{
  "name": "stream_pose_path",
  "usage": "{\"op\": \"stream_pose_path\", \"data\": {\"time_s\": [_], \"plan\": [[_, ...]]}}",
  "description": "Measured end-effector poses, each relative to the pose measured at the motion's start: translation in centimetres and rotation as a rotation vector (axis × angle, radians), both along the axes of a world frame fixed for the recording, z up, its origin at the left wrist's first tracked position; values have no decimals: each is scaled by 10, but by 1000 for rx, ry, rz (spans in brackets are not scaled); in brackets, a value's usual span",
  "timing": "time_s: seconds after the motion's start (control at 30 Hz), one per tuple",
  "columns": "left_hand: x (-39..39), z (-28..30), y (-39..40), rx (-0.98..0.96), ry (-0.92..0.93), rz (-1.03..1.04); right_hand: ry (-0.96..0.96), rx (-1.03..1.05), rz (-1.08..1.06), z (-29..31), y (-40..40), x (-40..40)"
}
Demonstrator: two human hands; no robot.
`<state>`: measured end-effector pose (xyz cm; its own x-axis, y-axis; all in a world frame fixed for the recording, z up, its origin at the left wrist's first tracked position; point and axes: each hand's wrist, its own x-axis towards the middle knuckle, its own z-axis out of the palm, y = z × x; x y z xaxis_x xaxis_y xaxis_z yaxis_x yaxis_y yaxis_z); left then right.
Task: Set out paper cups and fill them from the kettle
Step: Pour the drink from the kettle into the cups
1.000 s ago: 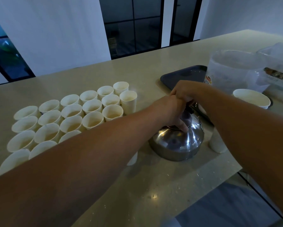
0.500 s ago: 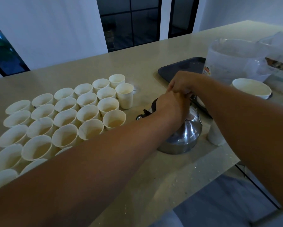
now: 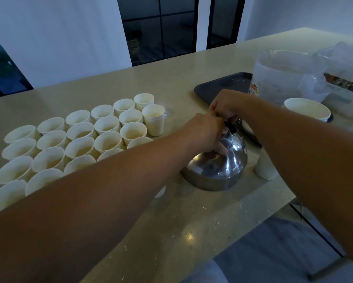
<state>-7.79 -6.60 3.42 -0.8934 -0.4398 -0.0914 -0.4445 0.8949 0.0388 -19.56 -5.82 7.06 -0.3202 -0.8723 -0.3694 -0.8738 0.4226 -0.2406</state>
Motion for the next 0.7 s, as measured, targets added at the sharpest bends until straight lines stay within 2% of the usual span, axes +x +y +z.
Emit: {"op": "stream_pose_path", "data": {"time_s": [0.33,0.5,0.7], "plan": [[12,18,-20,29,-130,-99,-110,-121,-54,-12,-5,-6],[20,23,-23,169,-170,-57,-85,-105,75,-12,0,-1],[17,23,-21,170,-141,-32,-55,-103,66,-14,2,-2]]}}
